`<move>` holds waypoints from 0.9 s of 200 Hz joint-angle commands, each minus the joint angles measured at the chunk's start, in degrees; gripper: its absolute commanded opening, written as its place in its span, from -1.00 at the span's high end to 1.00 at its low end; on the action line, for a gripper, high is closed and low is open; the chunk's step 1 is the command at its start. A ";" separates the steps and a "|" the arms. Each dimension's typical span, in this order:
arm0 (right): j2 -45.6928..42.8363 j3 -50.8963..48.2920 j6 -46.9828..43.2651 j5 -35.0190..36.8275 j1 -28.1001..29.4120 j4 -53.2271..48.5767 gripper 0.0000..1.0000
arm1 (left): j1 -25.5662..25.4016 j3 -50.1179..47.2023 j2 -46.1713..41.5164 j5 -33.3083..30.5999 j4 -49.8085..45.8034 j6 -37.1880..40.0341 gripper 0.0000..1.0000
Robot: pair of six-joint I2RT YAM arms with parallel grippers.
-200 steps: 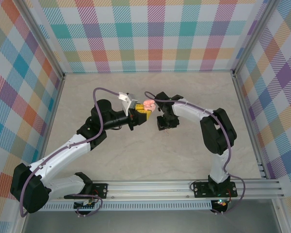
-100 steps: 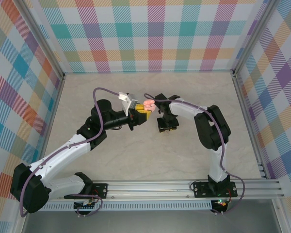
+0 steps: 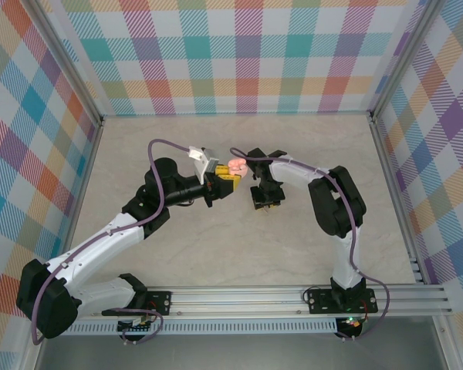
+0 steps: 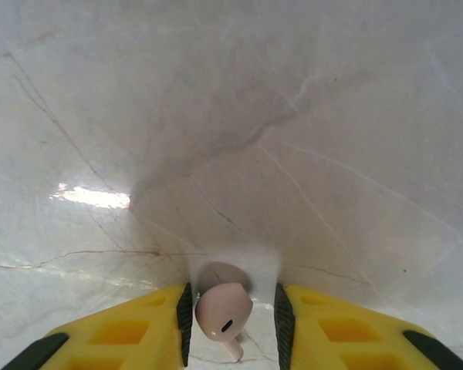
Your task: Insert the wireless bluetooth earbuds into the charging case
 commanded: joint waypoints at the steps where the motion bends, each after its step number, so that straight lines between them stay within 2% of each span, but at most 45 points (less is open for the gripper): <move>1: 1.83 1.47 0.66 -1.08 -0.25 0.31 0.33 | -0.86 0.57 -0.40 0.30 0.86 0.89 0.50; 31: 2.23 1.82 0.79 -1.17 -0.24 0.34 0.38 | -0.86 0.53 -0.40 0.30 0.79 0.86 0.50; 99: 4.00 2.00 1.10 -1.90 -0.40 0.35 0.29 | -0.84 0.47 -0.28 0.36 0.88 0.80 0.50; 180: 2.35 -0.57 1.89 -3.55 -2.09 2.65 0.52 | -0.84 0.17 -0.10 0.22 1.06 0.45 0.50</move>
